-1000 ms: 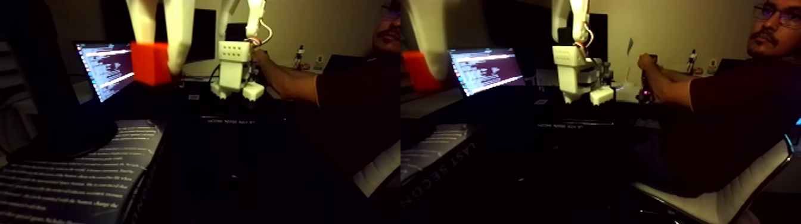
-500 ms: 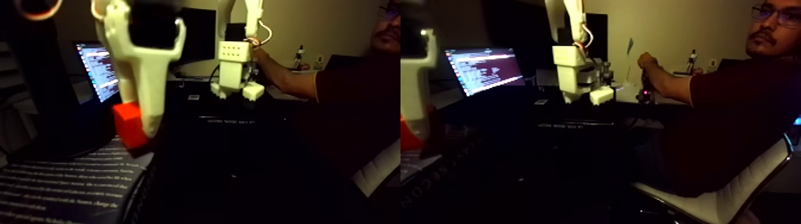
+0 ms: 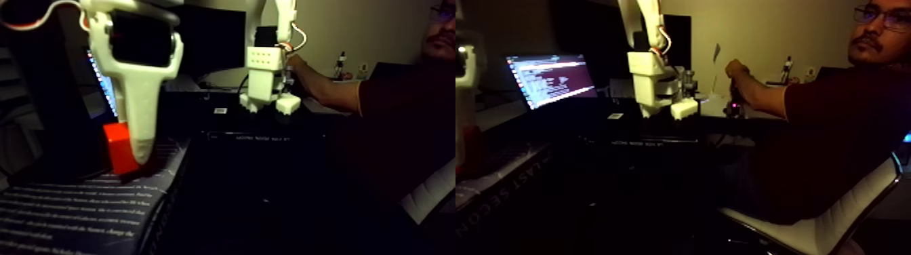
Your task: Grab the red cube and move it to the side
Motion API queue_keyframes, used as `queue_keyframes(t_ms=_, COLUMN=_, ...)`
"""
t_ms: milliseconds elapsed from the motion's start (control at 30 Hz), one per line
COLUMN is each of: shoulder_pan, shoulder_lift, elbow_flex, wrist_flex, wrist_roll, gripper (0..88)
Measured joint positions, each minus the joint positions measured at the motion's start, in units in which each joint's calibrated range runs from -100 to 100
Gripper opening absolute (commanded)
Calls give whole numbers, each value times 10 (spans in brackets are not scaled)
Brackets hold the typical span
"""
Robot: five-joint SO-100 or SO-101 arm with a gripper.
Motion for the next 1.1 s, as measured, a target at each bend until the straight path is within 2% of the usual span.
queue_keyframes(t_ms=367, shoulder_pan=0, shoulder_lift=5, elbow_flex=0, wrist_flex=0, wrist_roll=-1, gripper=167)
queue_keyframes(t_ms=567, shoulder_pan=-12, shoulder_lift=5, elbow_flex=8, wrist_flex=0, wrist_roll=-8, gripper=273)
queue_keyframes(t_ms=867, shoulder_pan=-12, shoulder_lift=5, elbow_flex=9, wrist_flex=0, wrist_roll=-9, gripper=277)
queue_keyframes(t_ms=1100, shoulder_pan=-4, shoulder_lift=-22, elbow_flex=9, wrist_flex=0, wrist_roll=8, gripper=278)
